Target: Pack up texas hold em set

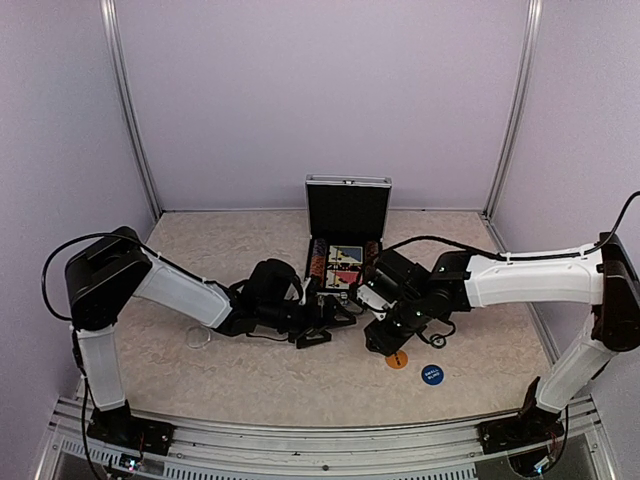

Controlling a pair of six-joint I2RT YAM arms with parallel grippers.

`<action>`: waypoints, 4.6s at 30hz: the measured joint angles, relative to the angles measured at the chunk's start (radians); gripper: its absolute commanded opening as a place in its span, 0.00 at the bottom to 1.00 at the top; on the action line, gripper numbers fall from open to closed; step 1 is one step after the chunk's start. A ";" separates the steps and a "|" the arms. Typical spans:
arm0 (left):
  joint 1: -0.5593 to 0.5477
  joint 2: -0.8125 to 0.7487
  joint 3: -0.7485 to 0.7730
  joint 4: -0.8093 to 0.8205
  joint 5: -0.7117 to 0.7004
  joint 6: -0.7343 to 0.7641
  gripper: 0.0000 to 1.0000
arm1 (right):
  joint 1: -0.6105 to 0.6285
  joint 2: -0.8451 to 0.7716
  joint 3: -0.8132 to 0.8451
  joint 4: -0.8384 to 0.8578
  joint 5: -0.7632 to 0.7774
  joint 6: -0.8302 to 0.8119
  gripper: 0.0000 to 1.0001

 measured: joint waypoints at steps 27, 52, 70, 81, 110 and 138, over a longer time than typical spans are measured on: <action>-0.061 0.146 0.013 0.372 0.147 -0.203 0.95 | 0.046 0.032 0.024 0.009 -0.029 -0.024 0.27; -0.080 0.257 0.002 0.696 0.204 -0.348 0.75 | 0.048 0.021 0.019 -0.018 -0.051 -0.024 0.27; -0.085 0.285 0.009 0.745 0.245 -0.348 0.76 | 0.051 -0.007 -0.004 -0.020 -0.093 -0.055 0.27; -0.085 0.293 0.044 0.681 0.297 -0.314 0.76 | 0.053 -0.013 -0.021 -0.039 -0.104 -0.118 0.27; -0.085 0.305 0.060 0.670 0.339 -0.288 0.74 | 0.061 -0.035 -0.027 -0.064 -0.135 -0.163 0.27; -0.080 0.250 -0.009 0.707 0.342 -0.295 0.73 | 0.074 -0.059 -0.023 -0.030 -0.175 -0.185 0.27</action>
